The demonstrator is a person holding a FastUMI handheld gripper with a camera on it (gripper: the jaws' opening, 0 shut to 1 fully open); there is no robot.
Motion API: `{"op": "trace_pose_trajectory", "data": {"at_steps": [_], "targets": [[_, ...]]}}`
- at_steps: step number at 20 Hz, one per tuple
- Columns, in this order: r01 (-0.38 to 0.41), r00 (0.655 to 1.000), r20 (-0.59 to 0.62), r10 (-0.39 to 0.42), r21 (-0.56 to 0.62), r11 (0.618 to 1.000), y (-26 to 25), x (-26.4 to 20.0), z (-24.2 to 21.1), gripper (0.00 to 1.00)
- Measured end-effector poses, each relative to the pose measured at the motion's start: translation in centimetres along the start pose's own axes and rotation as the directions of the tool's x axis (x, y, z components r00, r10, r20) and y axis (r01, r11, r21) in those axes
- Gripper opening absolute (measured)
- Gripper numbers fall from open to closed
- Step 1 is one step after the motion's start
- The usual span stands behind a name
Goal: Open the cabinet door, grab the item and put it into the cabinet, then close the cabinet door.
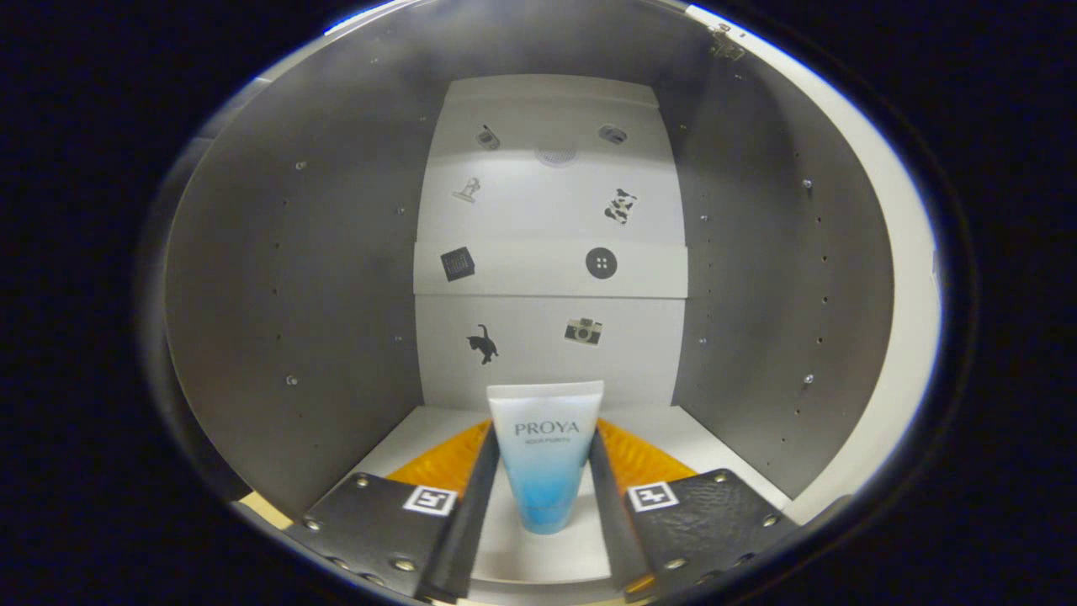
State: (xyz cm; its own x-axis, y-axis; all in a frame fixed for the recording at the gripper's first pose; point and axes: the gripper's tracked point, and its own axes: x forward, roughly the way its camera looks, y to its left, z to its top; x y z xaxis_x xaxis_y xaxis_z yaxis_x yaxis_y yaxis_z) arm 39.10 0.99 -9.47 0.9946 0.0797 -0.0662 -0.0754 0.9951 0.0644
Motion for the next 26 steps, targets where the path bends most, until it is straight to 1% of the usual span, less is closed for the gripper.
{"op": "trace_pose_trajectory", "data": {"at_steps": [1,4,7,11,15,17,22,26], "targets": [[0.004,1.000,0.002,-0.004,0.006,1.000,-0.1,0.0,0.2,0.75],[0.021,1.000,0.020,-0.021,0.019,1.000,-0.5,-0.3,1.0,0.87],[0.024,0.999,0.028,-0.025,0.026,0.999,-0.7,-1.7,1.7,0.98],[0.058,0.997,0.053,-0.057,-0.011,0.998,-1.3,-5.2,3.0,0.98],[0.055,0.997,0.053,-0.054,-0.018,0.998,-0.8,-10.4,3.9,0.98],[0.073,0.996,0.053,-0.072,-0.032,0.997,-1.0,-13.5,4.1,0.98],[0.088,0.995,0.052,-0.086,-0.037,0.995,-0.6,-21.9,4.3,0.98],[0.130,0.990,0.059,-0.125,-0.085,0.988,-1.3,-29.5,3.9,0.98]]}}
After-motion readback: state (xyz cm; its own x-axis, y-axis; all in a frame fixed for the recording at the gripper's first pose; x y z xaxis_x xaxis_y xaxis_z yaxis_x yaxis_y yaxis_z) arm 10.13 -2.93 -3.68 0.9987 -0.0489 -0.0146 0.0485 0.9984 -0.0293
